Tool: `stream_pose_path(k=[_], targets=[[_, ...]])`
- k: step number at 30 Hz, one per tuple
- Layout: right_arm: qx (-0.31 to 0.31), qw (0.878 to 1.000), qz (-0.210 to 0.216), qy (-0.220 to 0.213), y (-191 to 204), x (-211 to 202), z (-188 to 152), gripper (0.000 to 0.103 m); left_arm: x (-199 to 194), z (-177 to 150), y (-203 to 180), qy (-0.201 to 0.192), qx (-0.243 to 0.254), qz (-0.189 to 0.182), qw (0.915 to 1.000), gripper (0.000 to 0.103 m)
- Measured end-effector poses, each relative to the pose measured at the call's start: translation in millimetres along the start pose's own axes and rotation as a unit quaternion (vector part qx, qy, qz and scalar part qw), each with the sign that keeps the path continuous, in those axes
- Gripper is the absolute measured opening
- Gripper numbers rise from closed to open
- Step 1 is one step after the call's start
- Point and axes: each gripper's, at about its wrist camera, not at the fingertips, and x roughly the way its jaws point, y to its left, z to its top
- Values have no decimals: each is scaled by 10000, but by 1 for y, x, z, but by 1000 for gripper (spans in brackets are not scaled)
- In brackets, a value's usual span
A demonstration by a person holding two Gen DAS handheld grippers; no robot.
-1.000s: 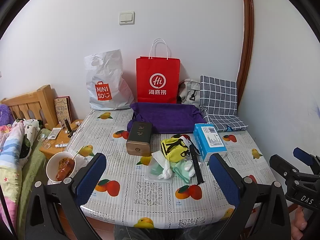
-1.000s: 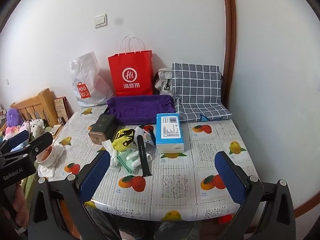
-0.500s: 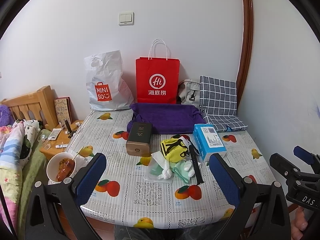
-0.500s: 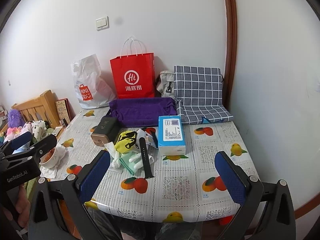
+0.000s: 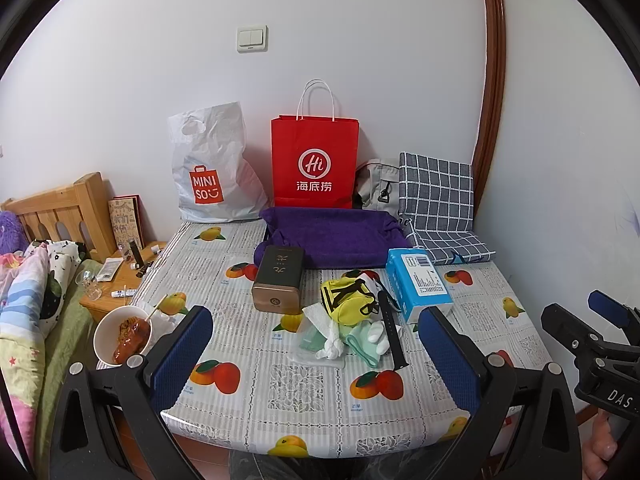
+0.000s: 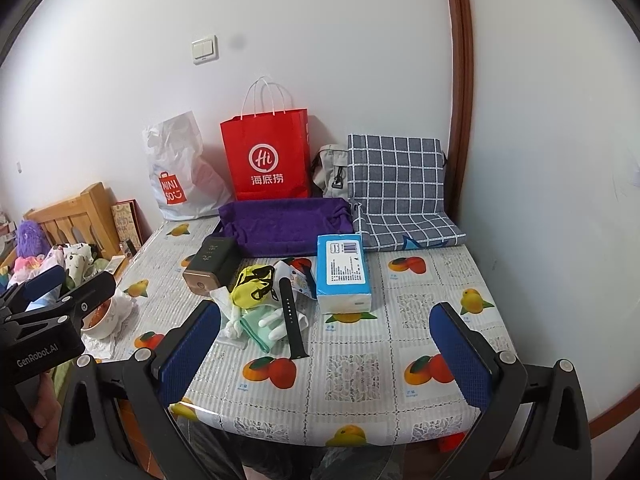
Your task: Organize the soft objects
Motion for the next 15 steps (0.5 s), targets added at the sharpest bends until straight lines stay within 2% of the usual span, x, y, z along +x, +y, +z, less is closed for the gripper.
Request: stream_pose_path(k=[15], targets=[[7, 10000, 20, -5, 0, 1, 0, 103, 0, 0, -1, -6, -1, 11, 10000, 103]])
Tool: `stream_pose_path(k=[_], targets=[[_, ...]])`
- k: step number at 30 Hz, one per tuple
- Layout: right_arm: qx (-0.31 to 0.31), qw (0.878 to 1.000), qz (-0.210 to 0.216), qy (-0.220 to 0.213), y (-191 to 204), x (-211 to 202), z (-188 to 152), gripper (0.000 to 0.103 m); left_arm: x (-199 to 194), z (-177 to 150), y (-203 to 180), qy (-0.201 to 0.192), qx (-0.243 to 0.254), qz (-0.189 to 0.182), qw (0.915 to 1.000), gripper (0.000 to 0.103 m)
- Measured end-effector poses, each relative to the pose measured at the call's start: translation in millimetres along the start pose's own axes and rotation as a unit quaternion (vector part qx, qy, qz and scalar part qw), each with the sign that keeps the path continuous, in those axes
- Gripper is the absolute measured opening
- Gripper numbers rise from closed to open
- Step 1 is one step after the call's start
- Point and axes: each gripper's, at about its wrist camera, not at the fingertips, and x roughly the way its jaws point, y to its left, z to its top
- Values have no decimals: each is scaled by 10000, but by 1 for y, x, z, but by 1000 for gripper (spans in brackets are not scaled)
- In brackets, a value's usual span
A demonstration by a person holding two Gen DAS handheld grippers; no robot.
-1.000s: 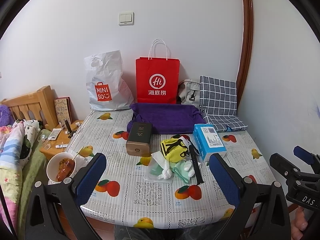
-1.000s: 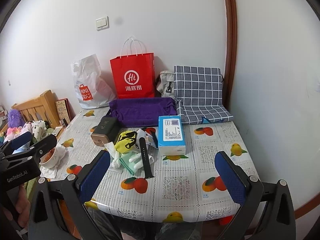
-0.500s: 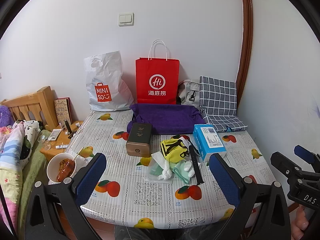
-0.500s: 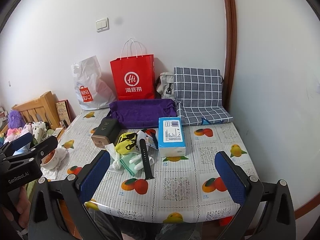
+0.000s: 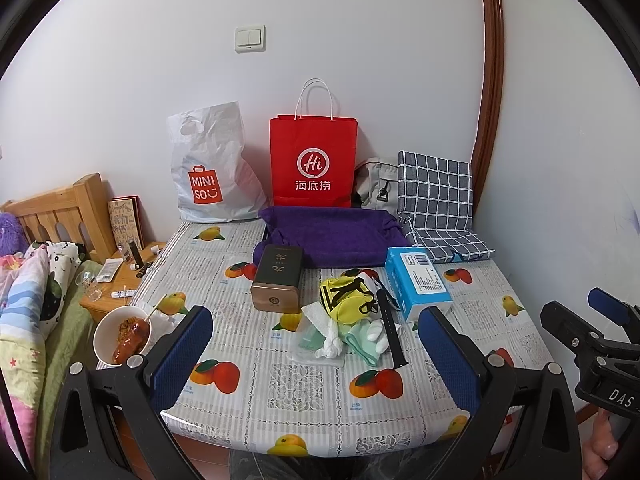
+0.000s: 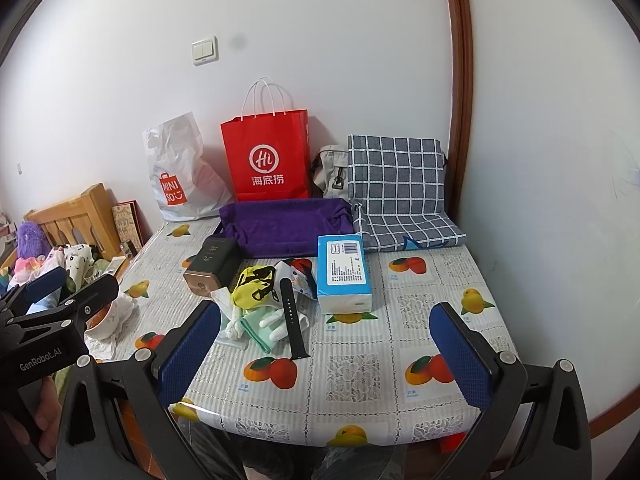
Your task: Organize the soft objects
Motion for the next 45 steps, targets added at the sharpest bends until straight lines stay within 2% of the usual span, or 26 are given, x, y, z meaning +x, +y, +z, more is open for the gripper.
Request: stream_pose_path(k=[30, 38, 45], targets=[[-46, 10000, 71, -36, 6, -6, 2, 103, -3, 0, -1, -37, -5, 13, 10000, 103], [-84, 9999, 98, -55, 9, -4, 0, 103, -5, 2, 1, -84, 26, -98, 9999, 103], [-126, 9999, 73, -19, 14, 12, -1, 103, 19, -3, 5, 56, -7, -157, 9999, 103]])
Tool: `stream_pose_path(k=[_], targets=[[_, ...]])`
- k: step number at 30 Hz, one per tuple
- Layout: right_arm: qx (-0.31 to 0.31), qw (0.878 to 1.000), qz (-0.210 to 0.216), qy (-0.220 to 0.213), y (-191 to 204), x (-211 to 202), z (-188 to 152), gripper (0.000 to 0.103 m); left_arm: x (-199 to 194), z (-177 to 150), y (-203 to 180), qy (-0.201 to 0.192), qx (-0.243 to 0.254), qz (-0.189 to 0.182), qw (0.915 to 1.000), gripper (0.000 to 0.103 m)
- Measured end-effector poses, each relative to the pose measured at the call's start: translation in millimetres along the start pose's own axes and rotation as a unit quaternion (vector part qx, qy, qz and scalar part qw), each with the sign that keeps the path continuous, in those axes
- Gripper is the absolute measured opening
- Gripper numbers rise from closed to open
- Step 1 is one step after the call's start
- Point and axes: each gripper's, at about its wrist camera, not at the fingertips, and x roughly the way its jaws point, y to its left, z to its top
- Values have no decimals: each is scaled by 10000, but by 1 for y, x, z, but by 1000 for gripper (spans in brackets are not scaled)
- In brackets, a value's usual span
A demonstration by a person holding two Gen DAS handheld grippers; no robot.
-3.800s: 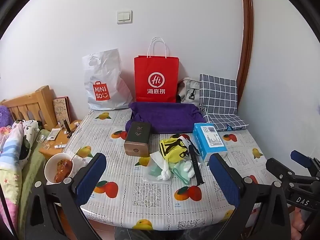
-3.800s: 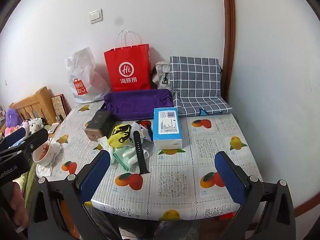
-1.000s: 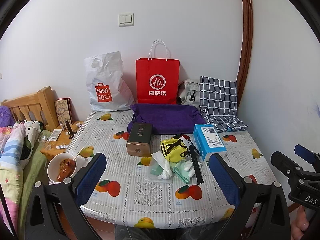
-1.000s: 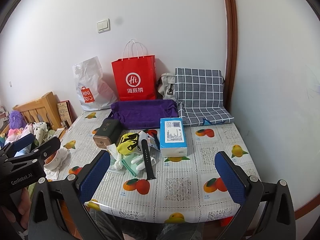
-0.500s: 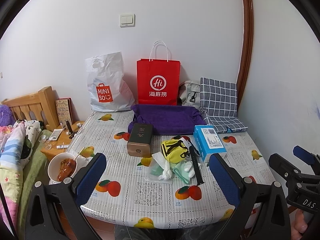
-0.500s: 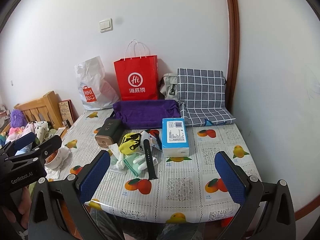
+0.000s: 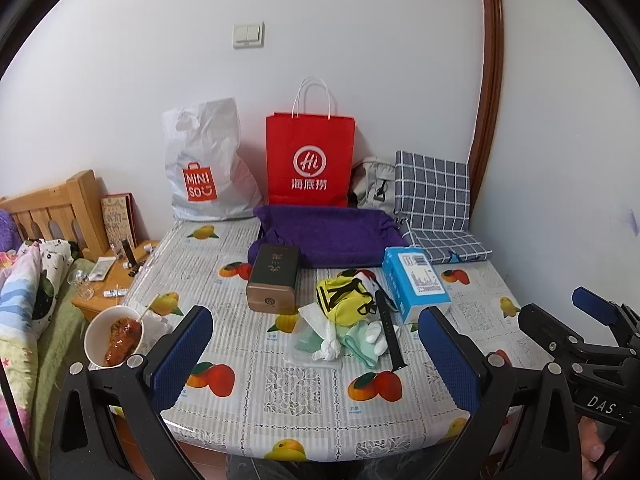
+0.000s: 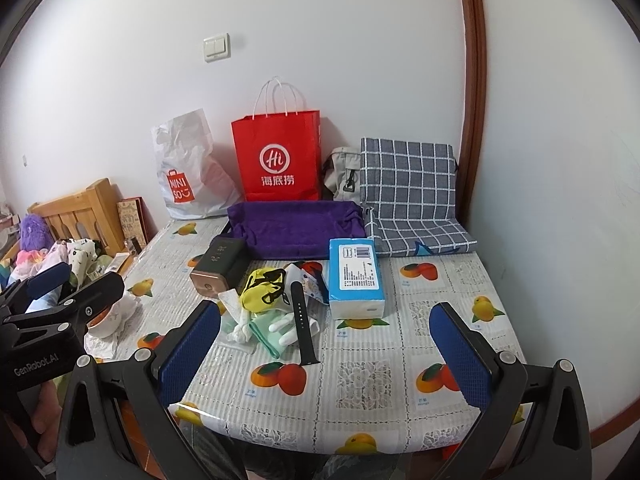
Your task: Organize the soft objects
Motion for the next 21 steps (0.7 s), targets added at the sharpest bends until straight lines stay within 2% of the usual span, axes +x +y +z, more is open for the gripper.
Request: stream_pose_path(k=[11, 15, 21], targets=[[145, 9987, 167, 463, -8, 75, -14, 103, 77, -18, 26, 707, -288, 20, 9971, 103], [176, 9978, 233, 598, -10, 101, -16, 103, 108, -25, 33, 1036, -315, -68, 9941, 97], [152, 9957, 205, 893, -11, 138, -17, 103, 141, -30, 42, 1192, -285, 30, 9925, 97]])
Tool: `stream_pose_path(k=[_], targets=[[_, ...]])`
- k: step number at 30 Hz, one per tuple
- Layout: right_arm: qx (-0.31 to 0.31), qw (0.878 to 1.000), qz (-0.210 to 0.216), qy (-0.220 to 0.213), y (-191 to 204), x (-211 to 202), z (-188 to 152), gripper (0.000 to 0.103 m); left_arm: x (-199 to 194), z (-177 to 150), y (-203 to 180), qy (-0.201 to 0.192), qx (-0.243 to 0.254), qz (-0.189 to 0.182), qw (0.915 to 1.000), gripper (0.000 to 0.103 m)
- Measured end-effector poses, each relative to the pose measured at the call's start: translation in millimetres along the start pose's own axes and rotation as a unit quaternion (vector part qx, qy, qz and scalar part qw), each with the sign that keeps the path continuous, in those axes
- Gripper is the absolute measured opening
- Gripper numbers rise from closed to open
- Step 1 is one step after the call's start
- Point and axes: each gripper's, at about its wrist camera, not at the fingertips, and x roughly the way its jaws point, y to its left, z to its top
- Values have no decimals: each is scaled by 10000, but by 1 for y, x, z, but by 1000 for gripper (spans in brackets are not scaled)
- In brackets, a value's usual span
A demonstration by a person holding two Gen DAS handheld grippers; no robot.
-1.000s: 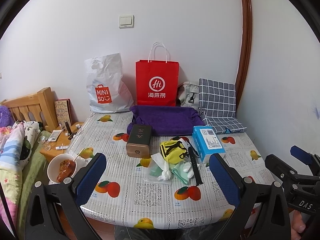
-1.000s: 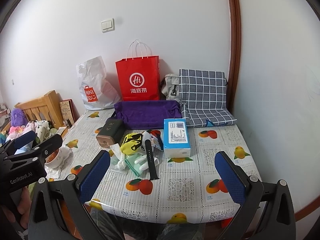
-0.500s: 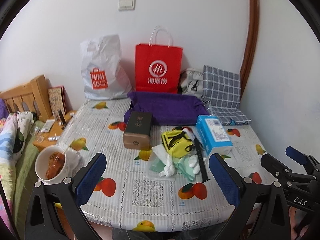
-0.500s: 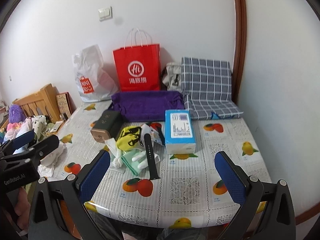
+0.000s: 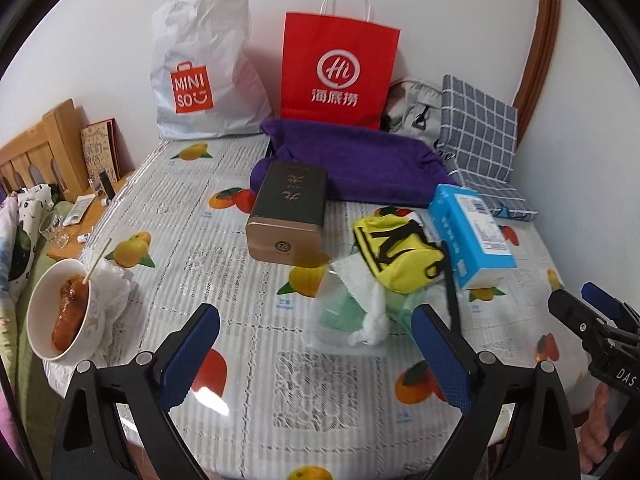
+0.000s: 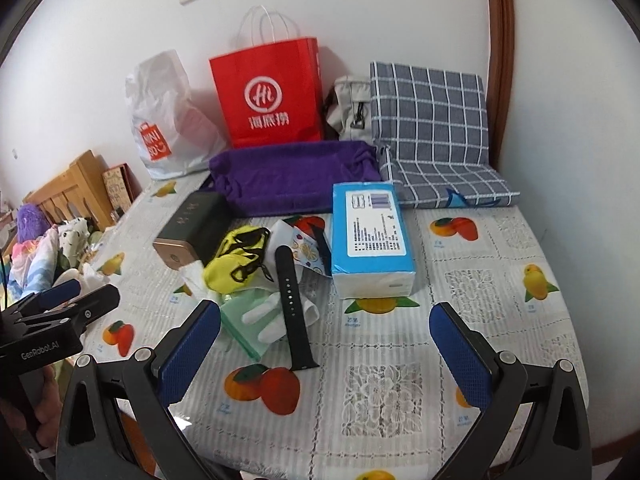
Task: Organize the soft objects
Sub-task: 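Grasp the black watch strap with the right tool while the left tool grasps the yellow pouch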
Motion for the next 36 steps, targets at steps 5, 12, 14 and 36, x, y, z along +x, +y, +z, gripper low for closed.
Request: stream_pose_path(k=[5, 12, 14, 36], targets=[[-77, 9996, 133, 255, 0, 30, 4, 99, 24, 6, 18, 127, -88, 132, 9998, 97], [-95, 9986, 242, 456, 1, 65, 9, 95, 50, 16, 43, 300, -357, 36, 9989, 94], [-122, 9980, 300, 535, 2, 76, 9, 88, 56, 18, 45, 337, -382, 4, 9987, 94], [-527, 9872, 1079, 1051, 16, 140, -10, 20, 83, 19, 25, 608, -190, -149, 9979, 94]])
